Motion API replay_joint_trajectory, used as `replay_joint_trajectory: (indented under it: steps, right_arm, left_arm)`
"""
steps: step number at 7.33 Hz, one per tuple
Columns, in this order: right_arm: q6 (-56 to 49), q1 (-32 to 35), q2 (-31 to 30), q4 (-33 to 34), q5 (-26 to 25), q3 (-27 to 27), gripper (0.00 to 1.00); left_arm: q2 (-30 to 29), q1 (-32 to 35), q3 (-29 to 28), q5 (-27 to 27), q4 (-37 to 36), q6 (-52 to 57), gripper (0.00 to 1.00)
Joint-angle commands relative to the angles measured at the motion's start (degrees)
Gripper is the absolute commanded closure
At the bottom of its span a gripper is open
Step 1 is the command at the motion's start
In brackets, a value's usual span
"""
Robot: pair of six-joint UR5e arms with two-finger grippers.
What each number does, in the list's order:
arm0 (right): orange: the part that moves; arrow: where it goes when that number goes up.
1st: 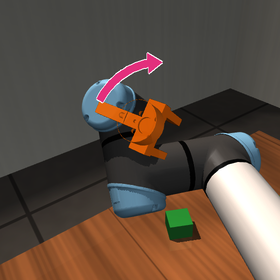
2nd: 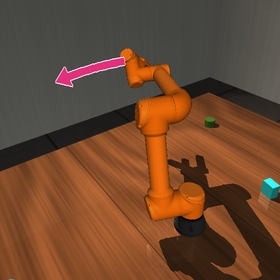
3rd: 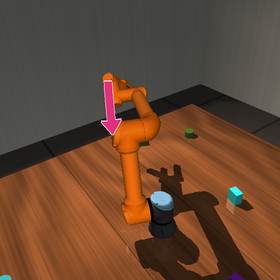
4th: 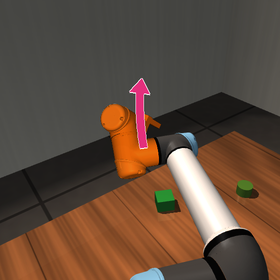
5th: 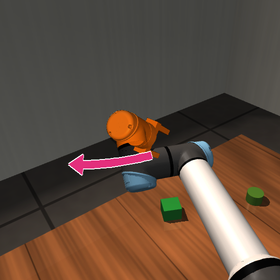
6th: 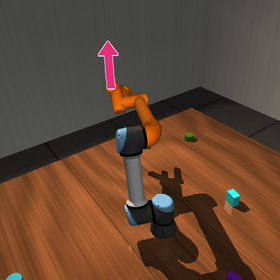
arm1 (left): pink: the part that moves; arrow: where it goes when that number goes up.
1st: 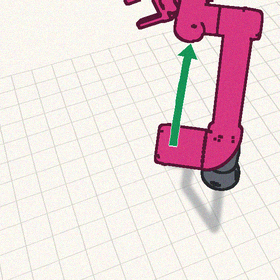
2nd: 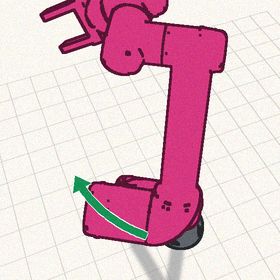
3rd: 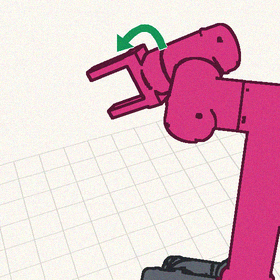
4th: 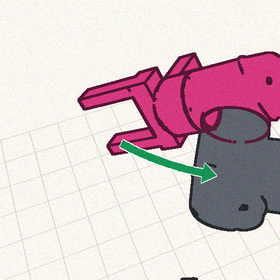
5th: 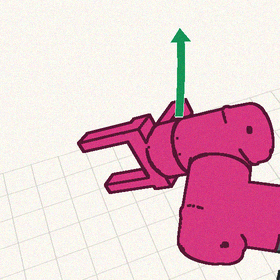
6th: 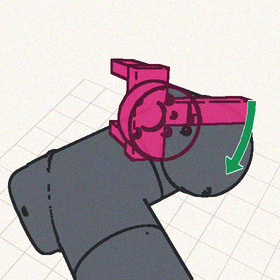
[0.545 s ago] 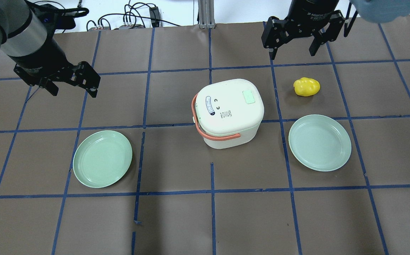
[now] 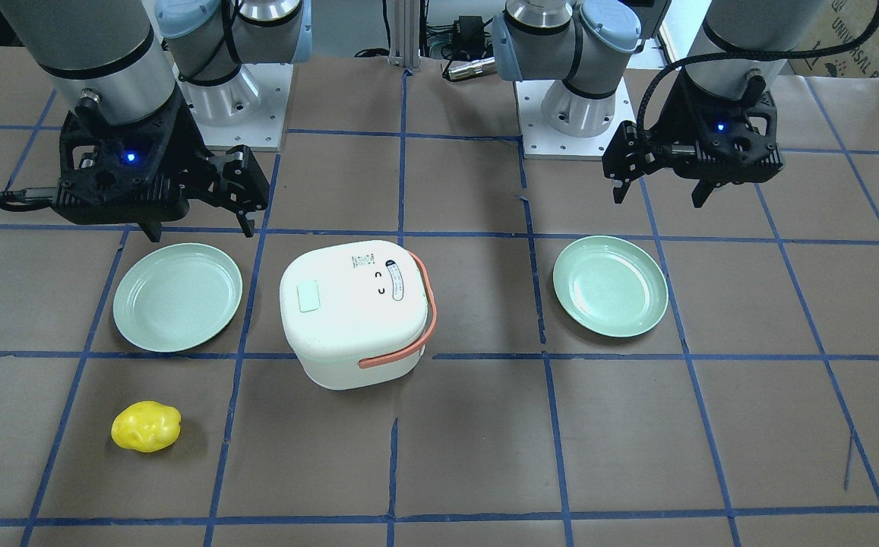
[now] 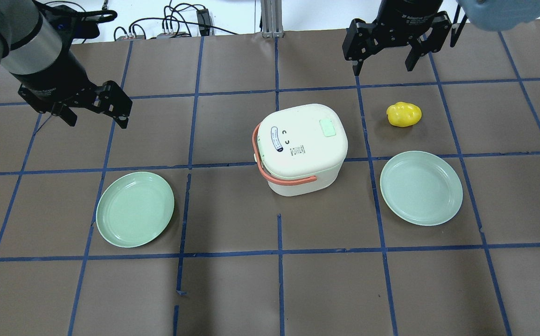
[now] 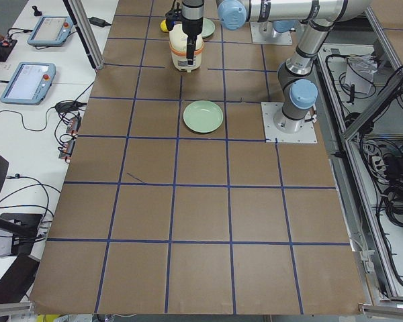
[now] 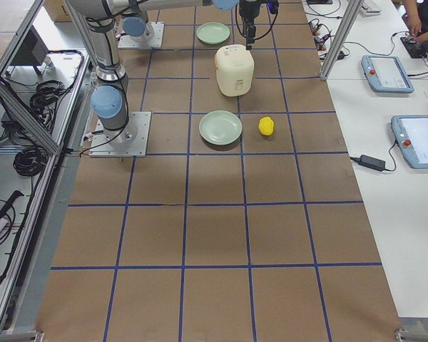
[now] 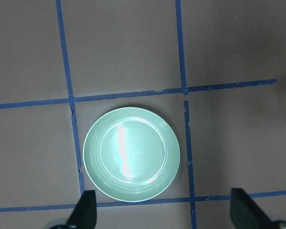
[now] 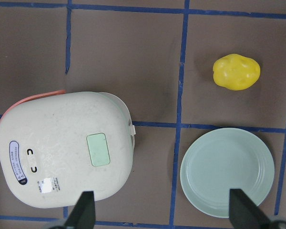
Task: Press rice cooker button
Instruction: 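Move the right gripper over the rice cooker's green lid button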
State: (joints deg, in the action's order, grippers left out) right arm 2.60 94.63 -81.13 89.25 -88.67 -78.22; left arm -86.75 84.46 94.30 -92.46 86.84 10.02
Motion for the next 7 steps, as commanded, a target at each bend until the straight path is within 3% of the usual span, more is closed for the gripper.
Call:
replay_joint_trajectory:
  steps: [1, 2, 5, 6, 7]
  right_arm:
    - [4.7, 0.3, 0.3, 2.0, 0.2, -1.2, 0.00]
    - [4.4, 0.4, 0.1, 2.8, 0.2, -1.6, 0.06]
    - [5.1, 5.7, 4.0, 10.4, 0.9, -4.7, 0.65]
    - [5.1, 6.1, 5.5, 10.9, 1.0, -4.7, 0.80]
    - [4.9, 6.1, 6.0, 10.8, 1.0, -5.0, 0.88]
  left_arm:
    - [0.0, 0.1, 0.0, 0.0, 0.0, 0.0, 0.00]
    - [0.0, 0.0, 0.0, 0.0, 0.0, 0.0, 0.00]
    - [0.0, 0.0, 0.0, 0.0, 0.0, 0.0, 0.00]
    - [0.0, 0.0, 0.0, 0.0, 0.0, 0.0, 0.00]
    - [0.0, 0.0, 0.0, 0.0, 0.0, 0.0, 0.00]
